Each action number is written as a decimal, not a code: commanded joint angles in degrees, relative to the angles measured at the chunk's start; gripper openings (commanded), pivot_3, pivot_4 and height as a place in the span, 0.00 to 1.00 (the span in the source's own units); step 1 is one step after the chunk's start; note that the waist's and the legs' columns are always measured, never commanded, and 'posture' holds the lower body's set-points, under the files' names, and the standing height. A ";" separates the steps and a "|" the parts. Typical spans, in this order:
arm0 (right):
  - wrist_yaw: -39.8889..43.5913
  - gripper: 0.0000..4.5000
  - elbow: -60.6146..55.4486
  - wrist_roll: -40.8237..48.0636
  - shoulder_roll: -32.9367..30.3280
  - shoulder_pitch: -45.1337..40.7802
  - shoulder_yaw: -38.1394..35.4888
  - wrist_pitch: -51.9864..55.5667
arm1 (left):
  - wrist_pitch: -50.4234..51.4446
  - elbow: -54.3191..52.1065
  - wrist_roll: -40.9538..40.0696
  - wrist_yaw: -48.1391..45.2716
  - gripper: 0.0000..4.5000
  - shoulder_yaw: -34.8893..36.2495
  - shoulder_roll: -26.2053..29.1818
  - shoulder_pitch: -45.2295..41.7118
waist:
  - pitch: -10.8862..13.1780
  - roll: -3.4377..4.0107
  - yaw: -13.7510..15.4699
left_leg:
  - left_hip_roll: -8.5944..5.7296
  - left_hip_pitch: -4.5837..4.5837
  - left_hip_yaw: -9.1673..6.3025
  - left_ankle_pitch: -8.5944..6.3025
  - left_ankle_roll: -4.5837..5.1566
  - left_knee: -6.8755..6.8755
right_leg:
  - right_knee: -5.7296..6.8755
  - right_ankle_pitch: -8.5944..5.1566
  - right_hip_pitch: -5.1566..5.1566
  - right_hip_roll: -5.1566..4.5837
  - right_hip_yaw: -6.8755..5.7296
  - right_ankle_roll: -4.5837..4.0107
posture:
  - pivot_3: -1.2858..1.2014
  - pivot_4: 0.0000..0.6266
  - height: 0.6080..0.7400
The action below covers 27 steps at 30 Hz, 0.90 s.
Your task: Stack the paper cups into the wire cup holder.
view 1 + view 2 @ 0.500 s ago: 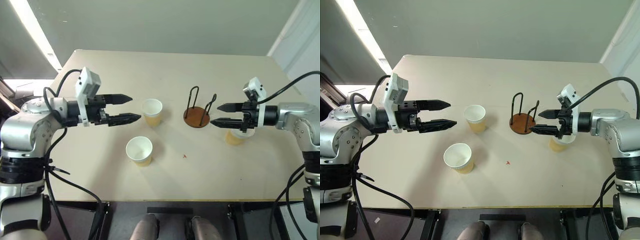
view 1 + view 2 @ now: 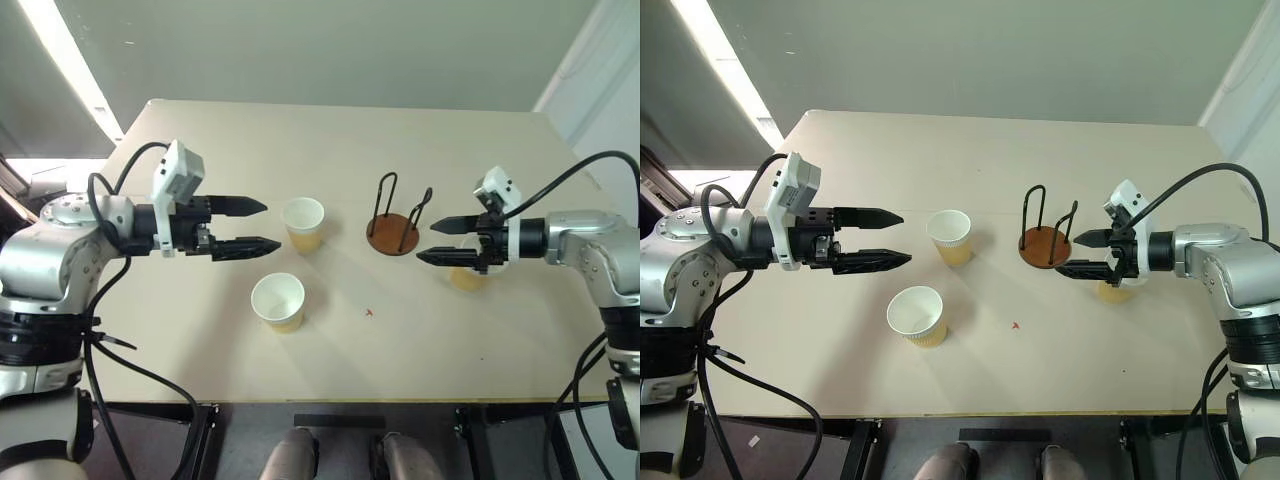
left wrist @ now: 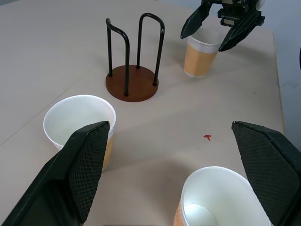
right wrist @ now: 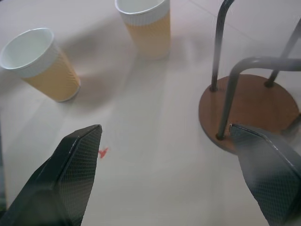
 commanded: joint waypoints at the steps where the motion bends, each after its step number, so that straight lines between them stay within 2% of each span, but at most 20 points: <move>1: -2.02 1.00 0.26 -1.66 0.92 -1.48 0.29 -1.68 | -1.17 0.16 0.27 -0.62 0.99 0.58 0.91 -1.65 | 0.00 0.00 -0.01 | 0.00 0.00 0.00 0.00 0.00 0.00 | 0.00 0.00 -0.01 0.00 0.00 0.00 | 0.52 0.24 1.00; 13: -4.98 1.00 9.81 -7.31 3.97 -5.78 2.47 -4.83 | -0.86 -0.69 0.26 -0.22 0.99 1.27 0.88 -1.08 | 0.00 0.00 0.00 | 0.00 -0.01 -0.01 0.00 0.00 0.00 | 0.01 0.00 -0.02 0.00 0.00 0.00 | 0.52 0.24 1.00; 27: -7.79 1.00 15.24 -10.43 10.12 -11.18 2.93 -6.57 | -0.61 -0.61 0.07 0.19 0.99 1.44 1.13 -0.94 | 0.00 0.00 -0.04 | 0.00 -0.04 0.00 0.00 0.00 -0.02 | 0.03 0.00 -0.06 0.00 0.00 0.00 | 0.52 0.24 1.00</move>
